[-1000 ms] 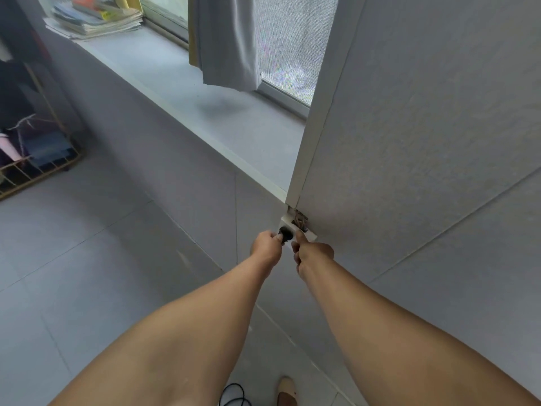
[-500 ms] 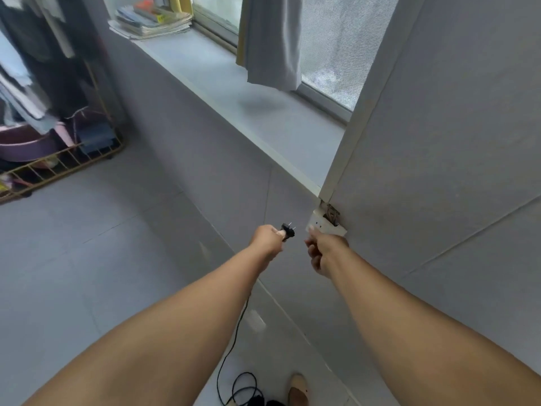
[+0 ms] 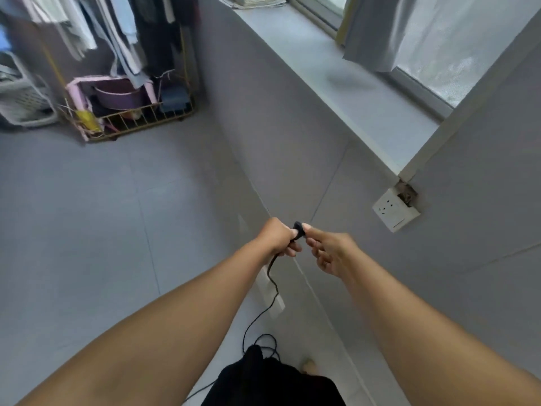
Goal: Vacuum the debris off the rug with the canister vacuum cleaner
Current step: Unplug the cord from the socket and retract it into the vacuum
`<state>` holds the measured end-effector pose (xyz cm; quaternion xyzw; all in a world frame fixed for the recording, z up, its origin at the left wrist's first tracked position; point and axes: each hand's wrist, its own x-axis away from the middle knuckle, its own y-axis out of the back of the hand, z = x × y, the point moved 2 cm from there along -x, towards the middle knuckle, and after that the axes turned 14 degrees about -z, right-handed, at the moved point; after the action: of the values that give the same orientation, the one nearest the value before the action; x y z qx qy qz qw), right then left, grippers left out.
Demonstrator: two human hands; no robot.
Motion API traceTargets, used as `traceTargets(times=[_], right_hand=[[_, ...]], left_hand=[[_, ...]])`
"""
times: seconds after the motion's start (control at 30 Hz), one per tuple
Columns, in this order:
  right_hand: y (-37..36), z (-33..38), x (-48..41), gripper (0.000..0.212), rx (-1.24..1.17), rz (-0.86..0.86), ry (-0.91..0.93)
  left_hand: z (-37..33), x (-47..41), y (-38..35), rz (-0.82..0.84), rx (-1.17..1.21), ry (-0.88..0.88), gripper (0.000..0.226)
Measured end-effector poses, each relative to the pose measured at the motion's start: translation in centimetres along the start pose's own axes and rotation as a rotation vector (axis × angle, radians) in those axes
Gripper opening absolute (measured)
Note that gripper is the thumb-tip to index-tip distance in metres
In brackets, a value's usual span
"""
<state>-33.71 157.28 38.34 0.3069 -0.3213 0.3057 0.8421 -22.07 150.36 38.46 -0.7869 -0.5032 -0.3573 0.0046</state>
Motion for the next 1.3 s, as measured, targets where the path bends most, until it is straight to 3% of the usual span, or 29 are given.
traceTargets(times=[0.23, 0.5, 0.8, 1.03, 1.3], right_hand=[[-6.1, -4.9, 4.3, 0.024, 0.151, 0.173, 0.085], [-11.3, -13.7, 9.1, 0.018, 0.346, 0.453, 0.170], [-16.3, -25.5, 14.5, 0.014, 0.616, 0.537, 0.207], [-22.0, -34.6, 18.8, 0.015, 0.714, 0.582, 0.205], [-30.6, -46.8, 21.6, 0.013, 0.805, 0.605, 0.183]], left_hand=[[8.1, 5.2, 5.7, -0.116, 0.079, 0.028, 0.018], [20.1, 12.2, 7.9, -0.476, 0.199, 0.219, 0.022], [32.2, 19.0, 11.0, -0.751, 0.441, 0.433, 0.026], [41.5, 22.3, 14.6, -0.846, 0.588, 0.555, 0.029], [54.4, 23.6, 19.3, -0.820, 0.668, 0.619, 0.023]])
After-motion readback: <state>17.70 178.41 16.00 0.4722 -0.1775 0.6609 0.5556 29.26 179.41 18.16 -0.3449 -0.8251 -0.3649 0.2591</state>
